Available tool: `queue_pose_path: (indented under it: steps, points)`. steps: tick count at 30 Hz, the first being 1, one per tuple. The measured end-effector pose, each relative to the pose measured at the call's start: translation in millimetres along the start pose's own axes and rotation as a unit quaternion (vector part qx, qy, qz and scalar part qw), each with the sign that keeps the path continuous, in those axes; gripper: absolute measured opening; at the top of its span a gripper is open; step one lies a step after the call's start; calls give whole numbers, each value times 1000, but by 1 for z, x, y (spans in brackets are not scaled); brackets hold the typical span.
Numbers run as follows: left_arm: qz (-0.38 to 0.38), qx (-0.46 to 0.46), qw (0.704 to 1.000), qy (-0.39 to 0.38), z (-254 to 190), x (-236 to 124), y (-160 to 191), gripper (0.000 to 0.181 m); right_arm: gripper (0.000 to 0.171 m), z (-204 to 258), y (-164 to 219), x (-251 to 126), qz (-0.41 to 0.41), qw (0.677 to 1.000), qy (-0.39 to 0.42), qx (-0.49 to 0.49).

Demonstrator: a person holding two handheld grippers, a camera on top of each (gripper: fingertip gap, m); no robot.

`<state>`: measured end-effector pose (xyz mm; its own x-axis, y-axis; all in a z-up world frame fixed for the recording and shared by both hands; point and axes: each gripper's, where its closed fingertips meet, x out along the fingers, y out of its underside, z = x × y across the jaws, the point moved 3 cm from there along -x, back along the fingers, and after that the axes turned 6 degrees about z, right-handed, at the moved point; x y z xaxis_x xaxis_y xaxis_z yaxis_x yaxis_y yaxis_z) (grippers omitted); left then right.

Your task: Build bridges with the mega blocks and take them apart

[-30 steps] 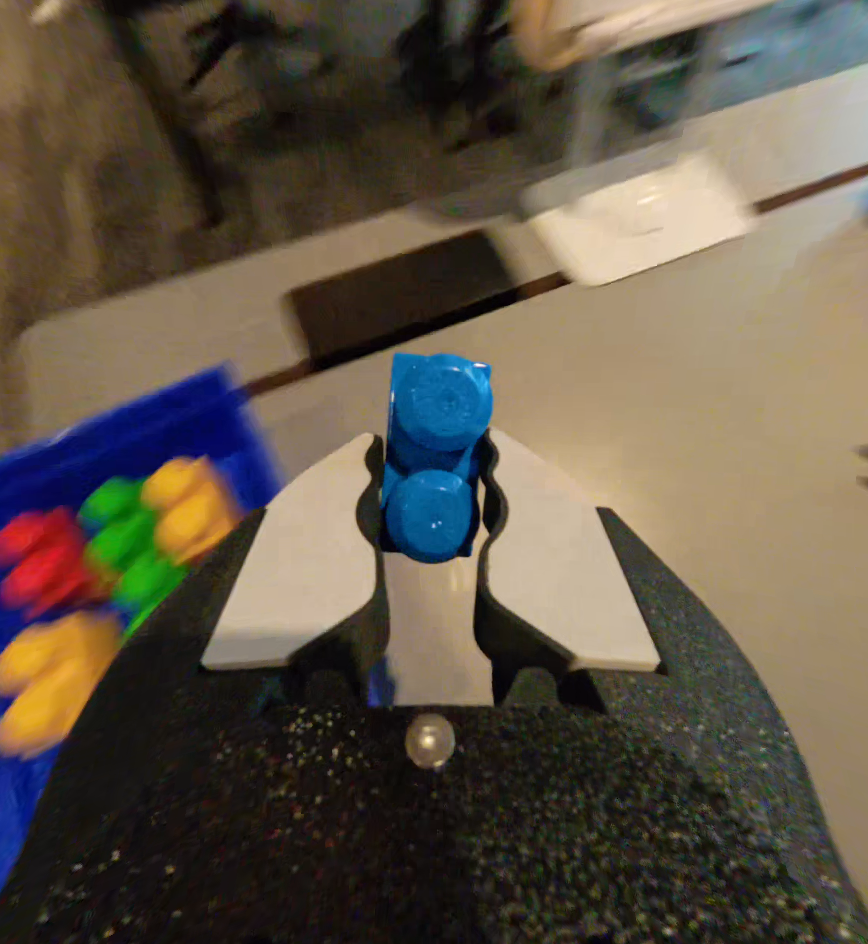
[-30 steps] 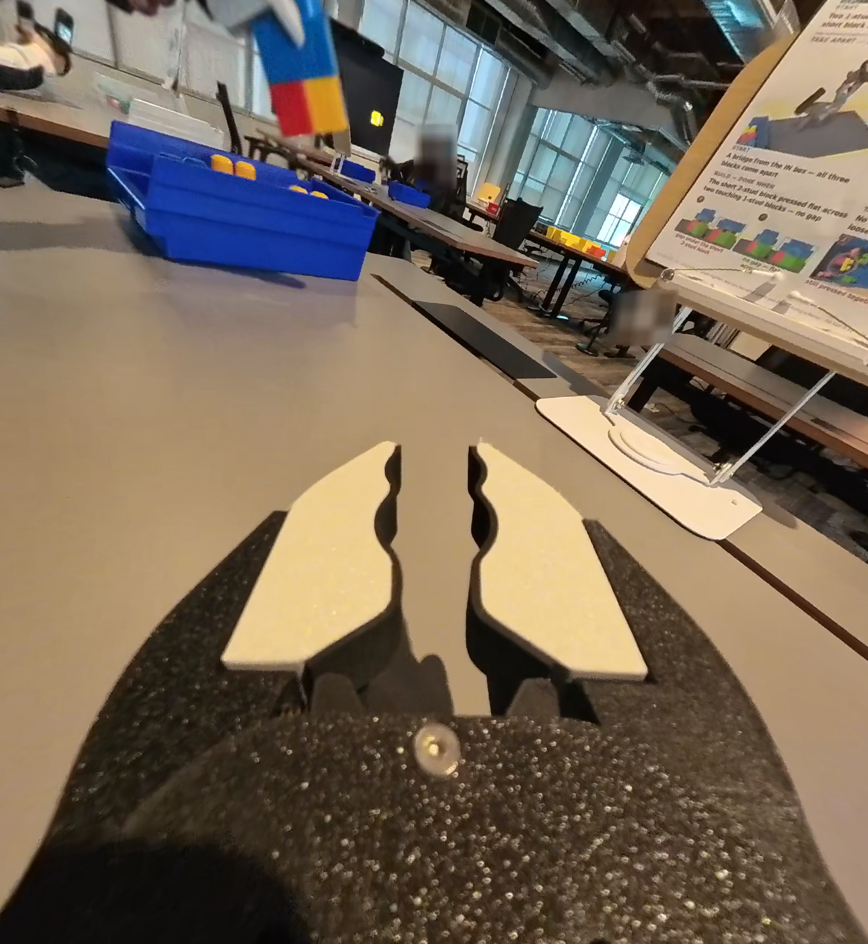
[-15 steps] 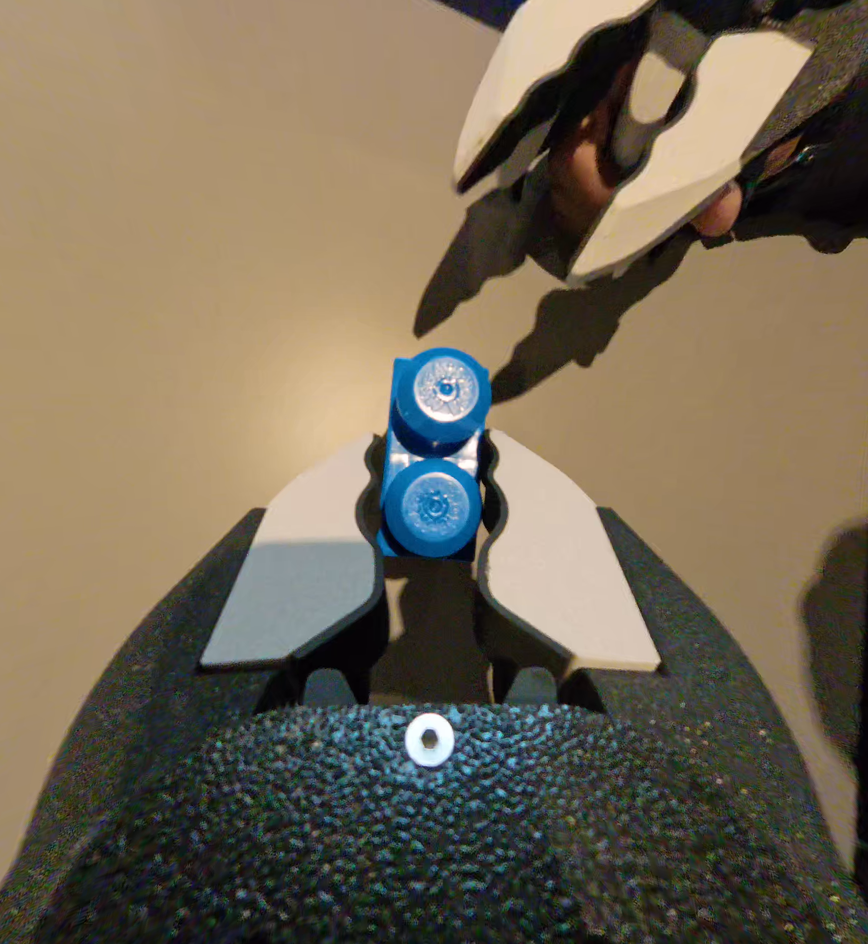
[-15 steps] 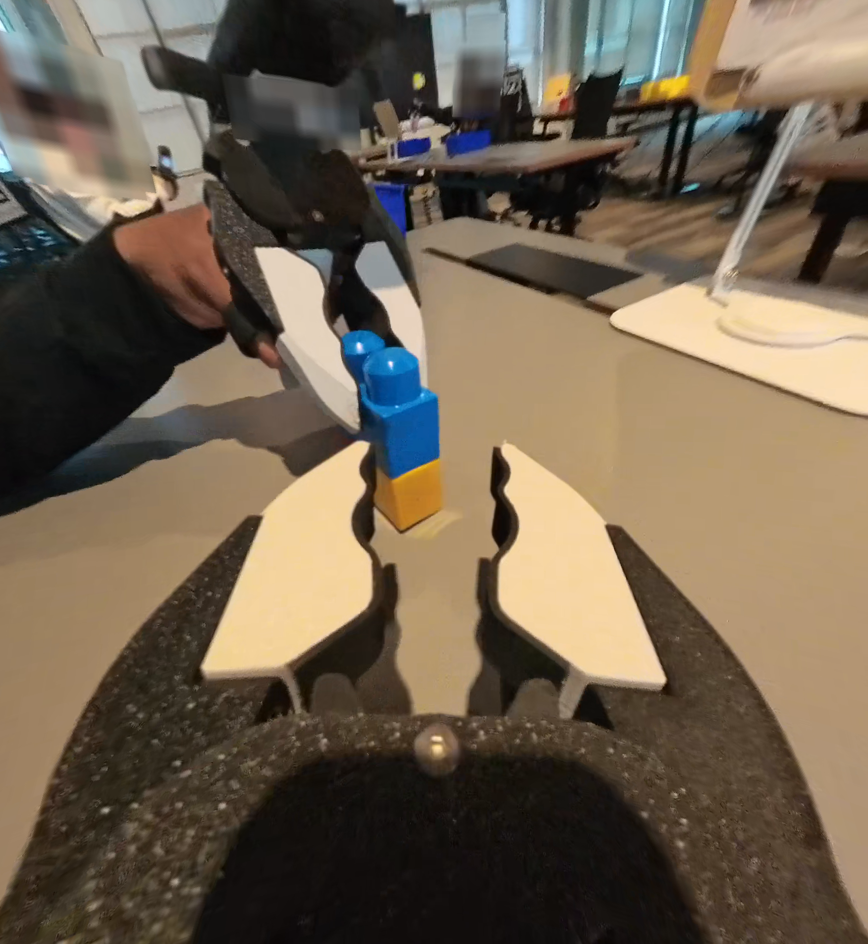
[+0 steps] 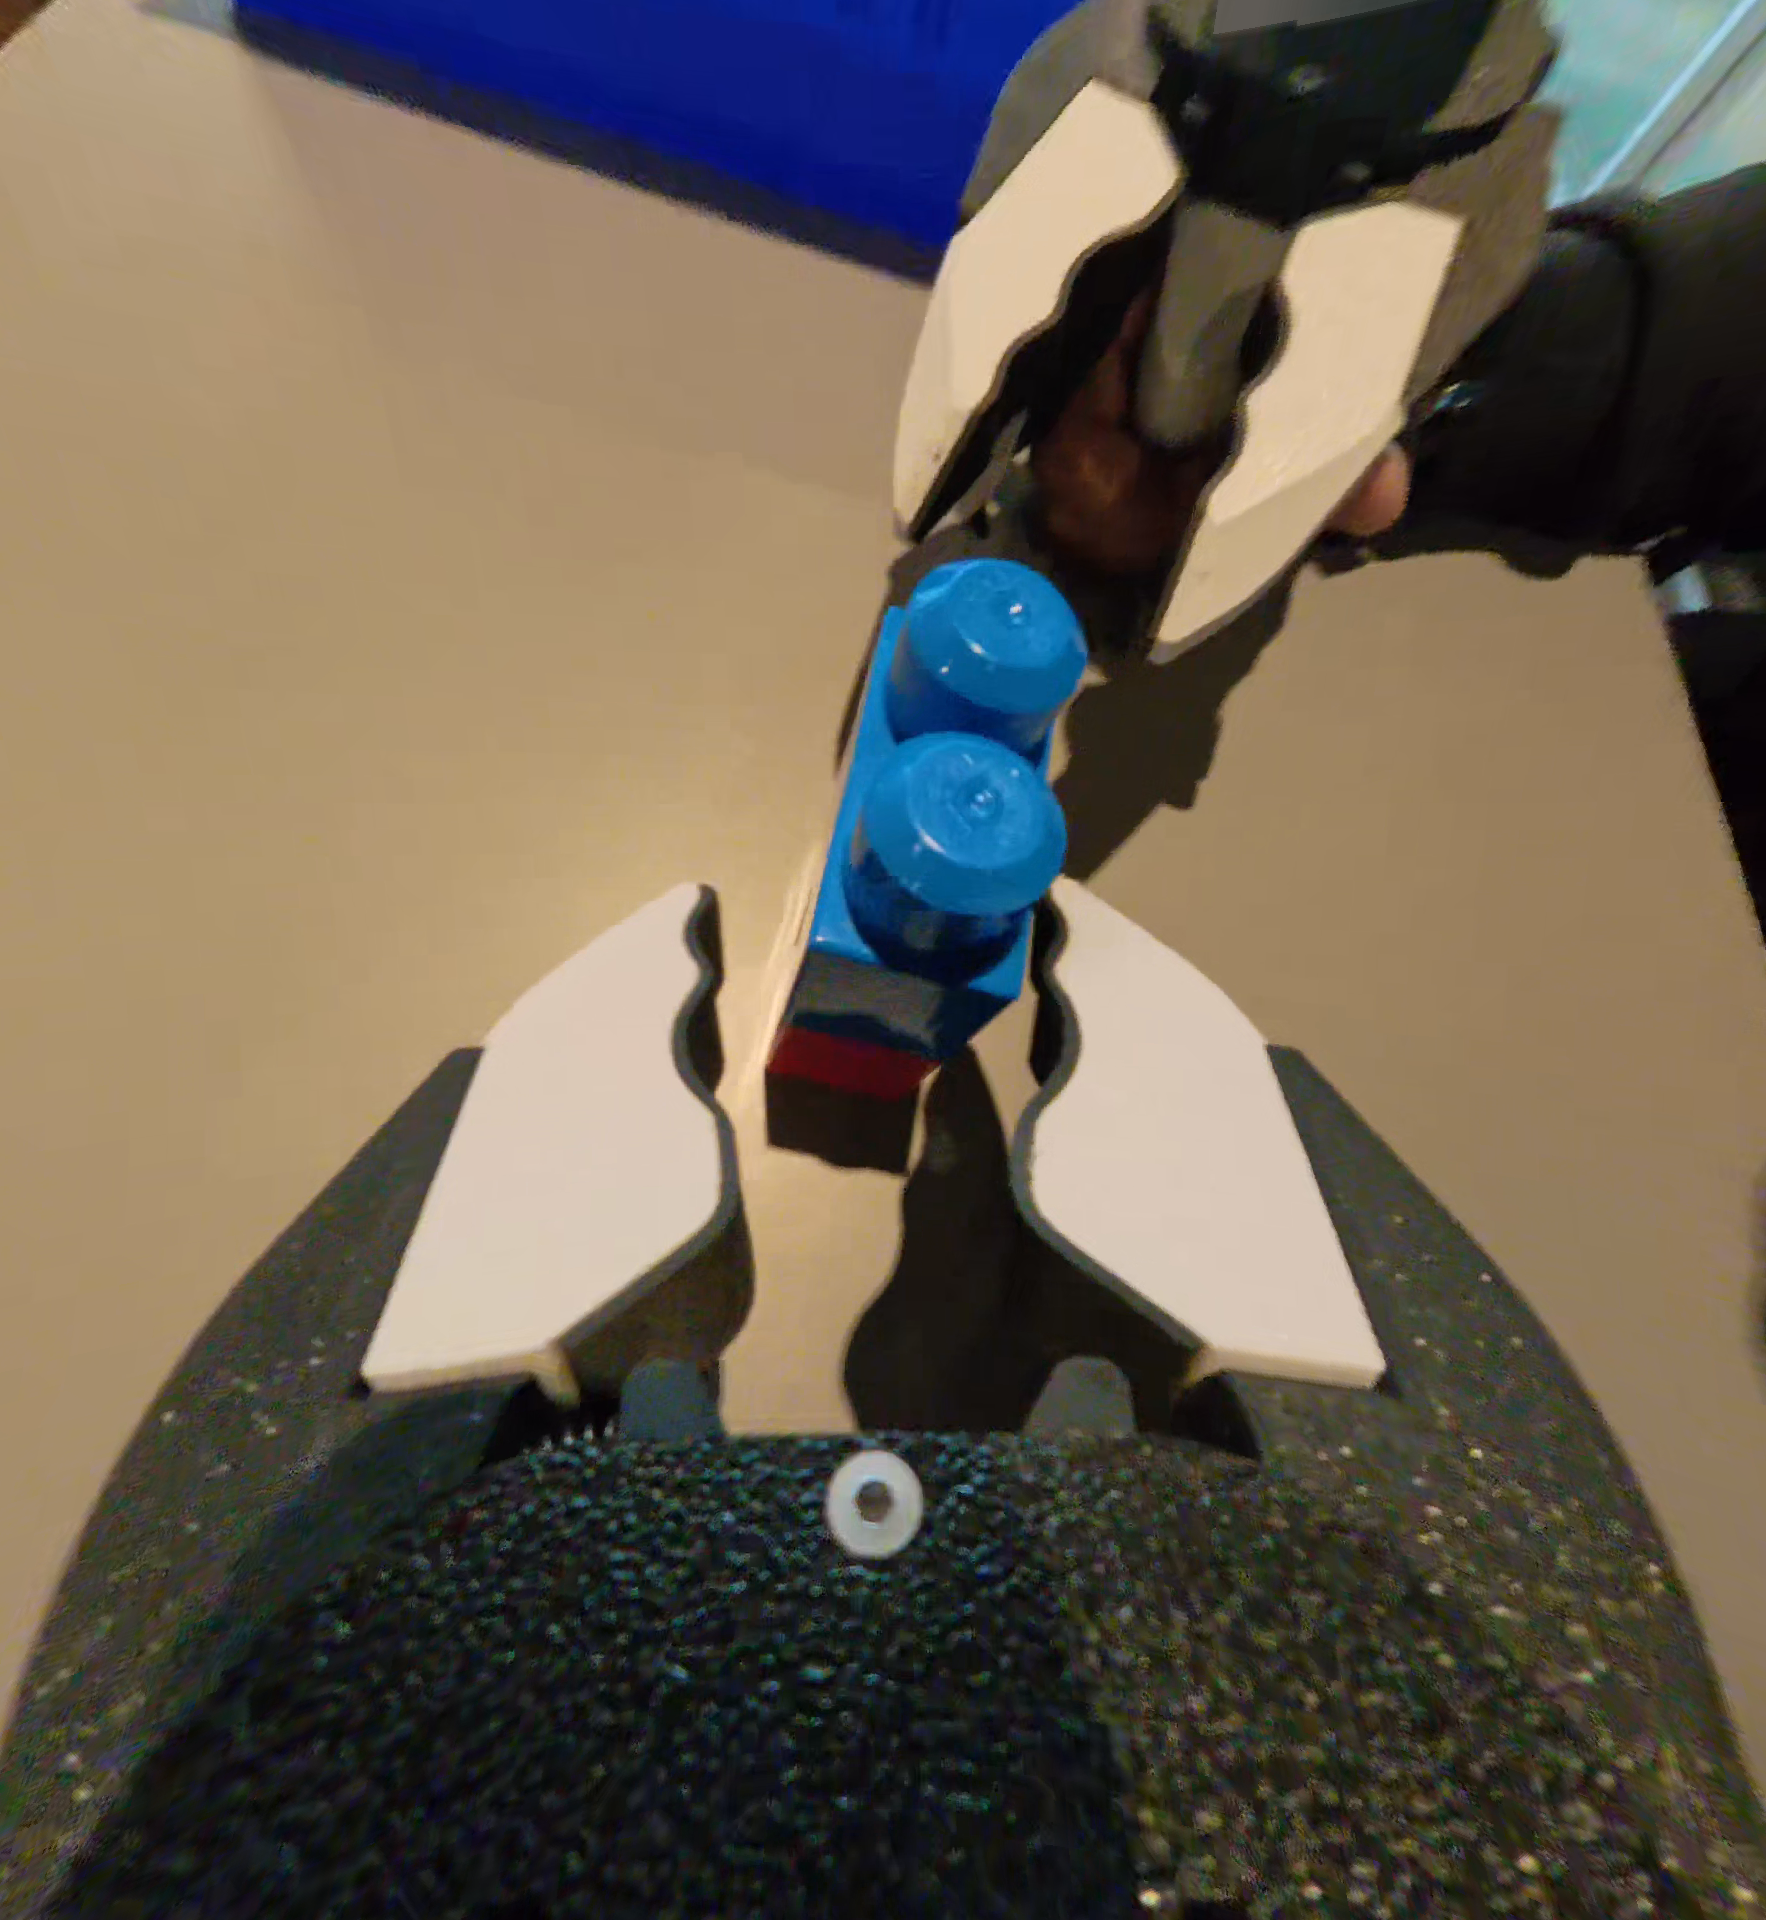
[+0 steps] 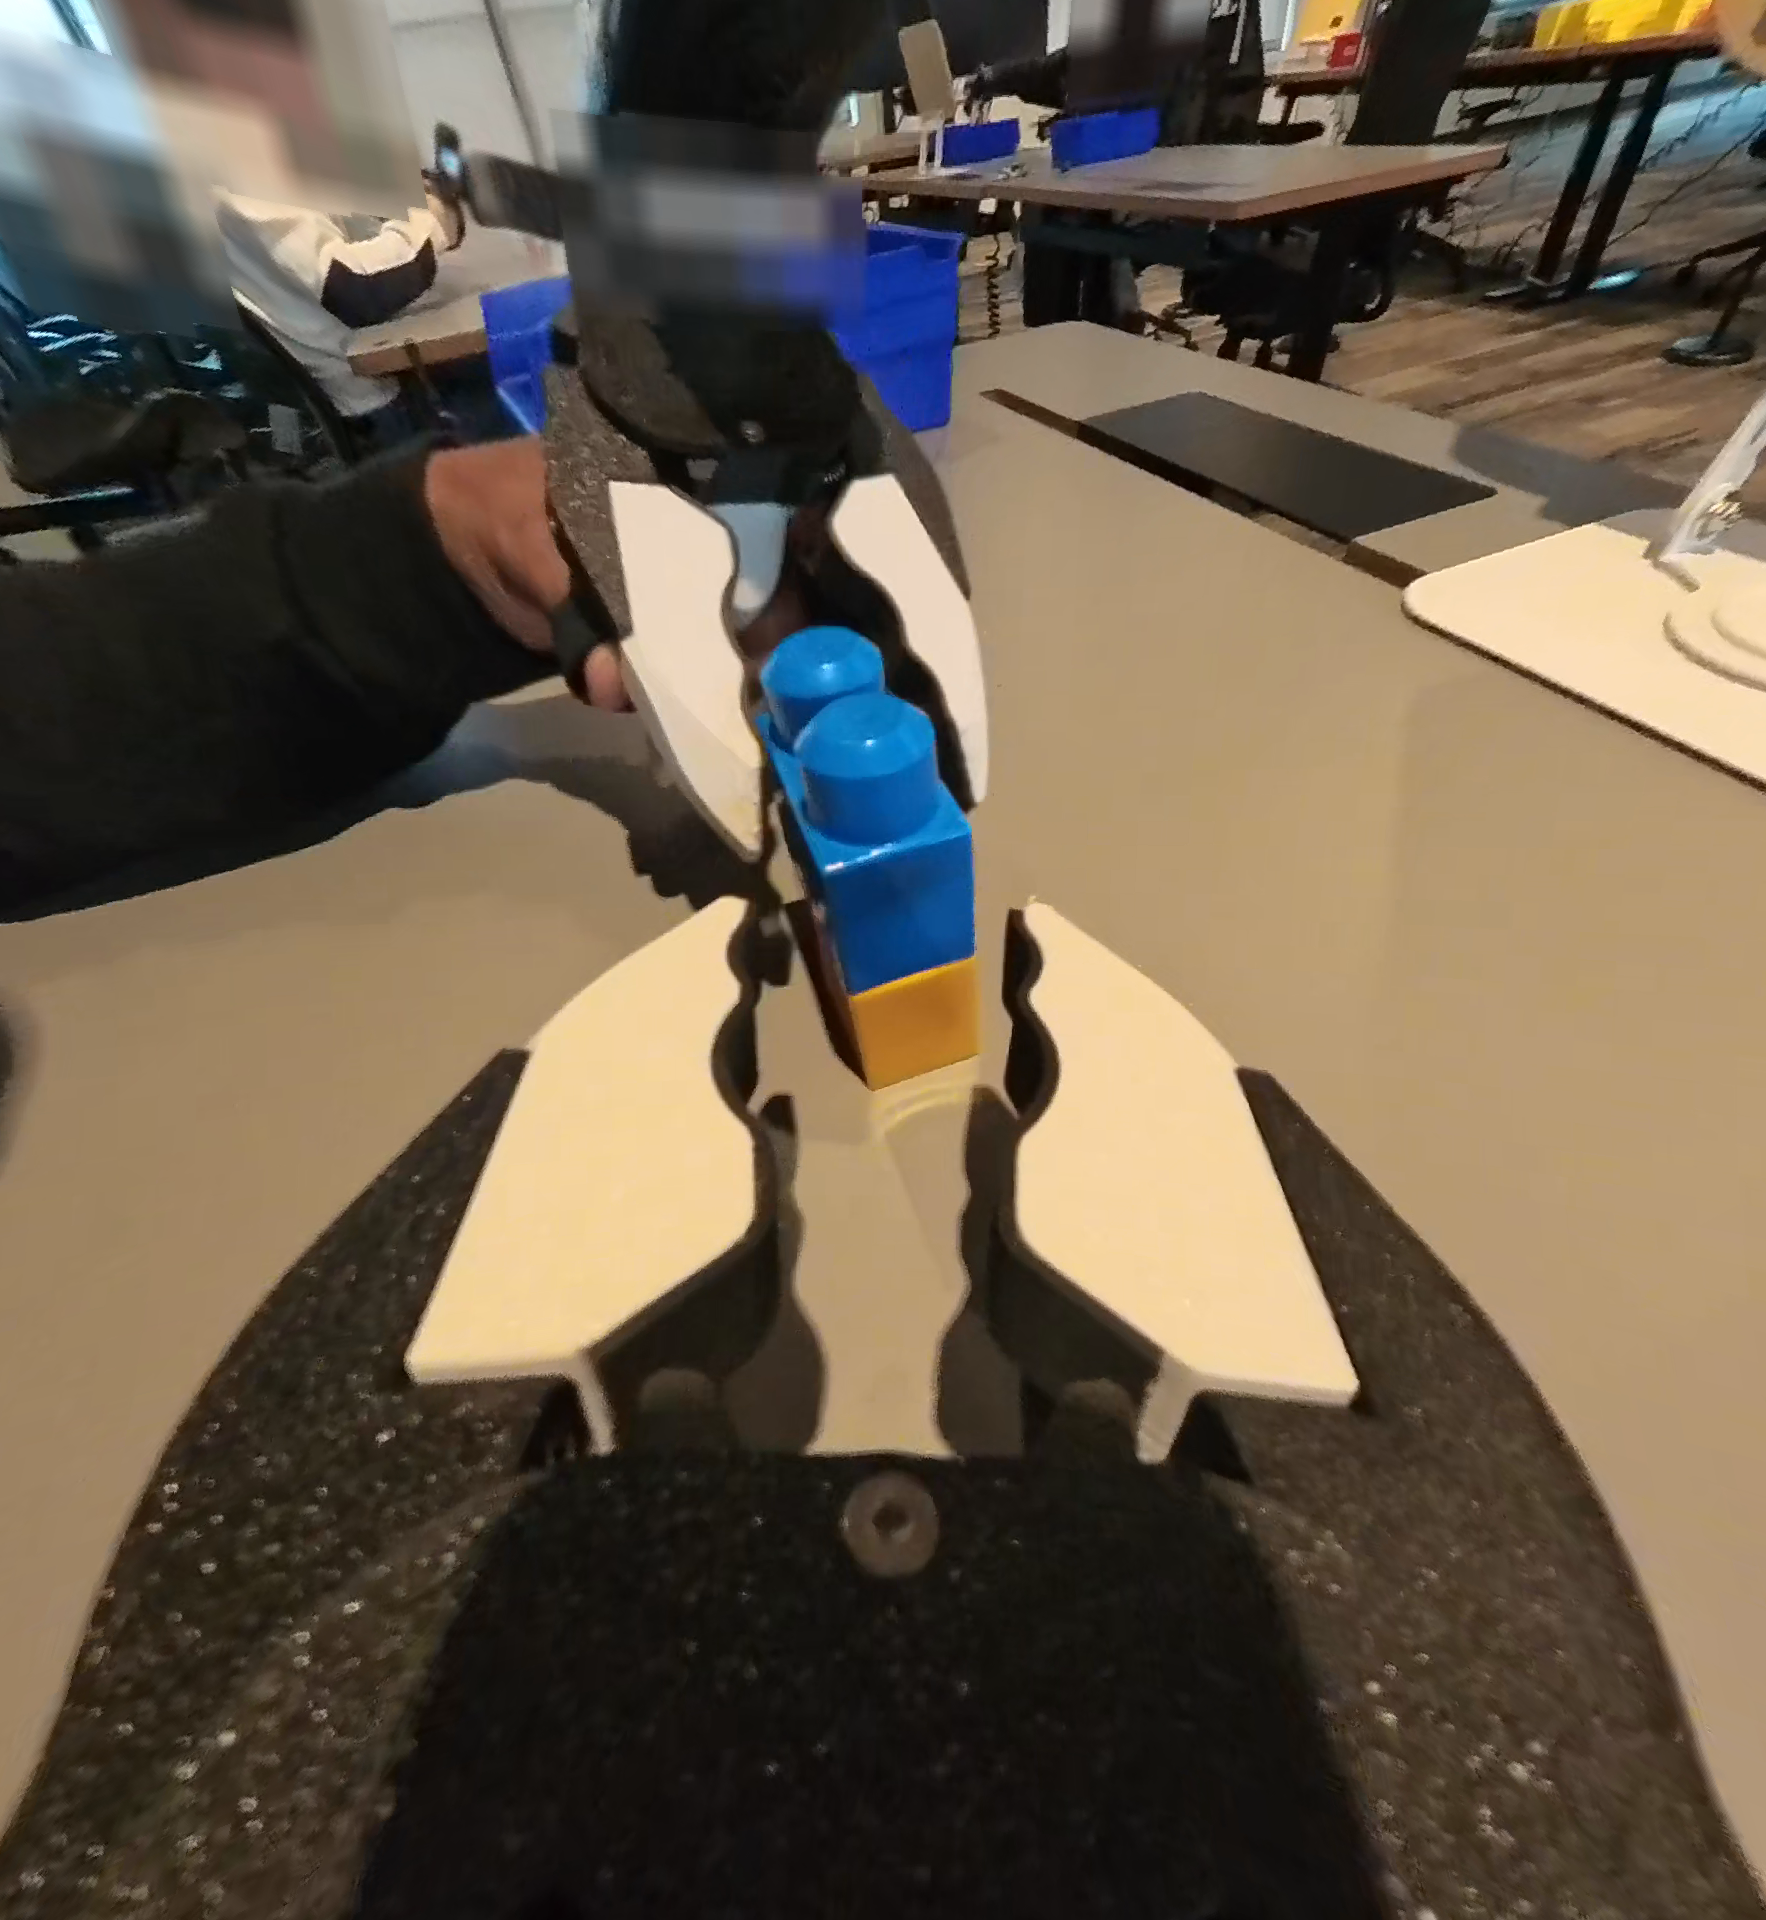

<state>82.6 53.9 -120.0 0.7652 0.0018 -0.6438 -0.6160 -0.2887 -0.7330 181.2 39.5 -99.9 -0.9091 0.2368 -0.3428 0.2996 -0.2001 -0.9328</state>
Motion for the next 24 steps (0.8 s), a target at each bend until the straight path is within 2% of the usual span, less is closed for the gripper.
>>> queue_pose_path:
  steps: [2, 3, 6, 9, 14, 19, 22, 24]
  points:
    - [-16, -4, 1000, 23, 1, 7, 1, 53, 46, 1, 1, 5, 14, 1000, -26, 9]
    - [-24, -5, 999, 34, 1, 10, 1, 44, 47, 1, 2, 8, 23, 999, -38, 11]
    - [-50, -15, 998, 43, 3, 12, -1, 42, 51, -3, 0, 15, 26, 998, -48, 8]
    - [-72, -27, 996, 34, 7, 6, -3, 41, 55, -15, -9, 20, 1, 999, -46, 18]
    - [-172, -66, 982, 33, 18, -17, -12, 40, 63, -22, -13, 34, 12, 991, -121, 61]
    - [-219, -76, 969, 84, 15, -27, -17, 40, 54, -18, -12, 35, 18, 996, -81, 18]
    - [-204, -77, 971, 98, 12, -21, -18, 40, 50, -19, -12, 35, 20, 997, -75, 18]
    - [-197, -70, 973, 101, 9, -17, -19, 40, 40, -19, -10, 36, 26, 996, -79, 25]
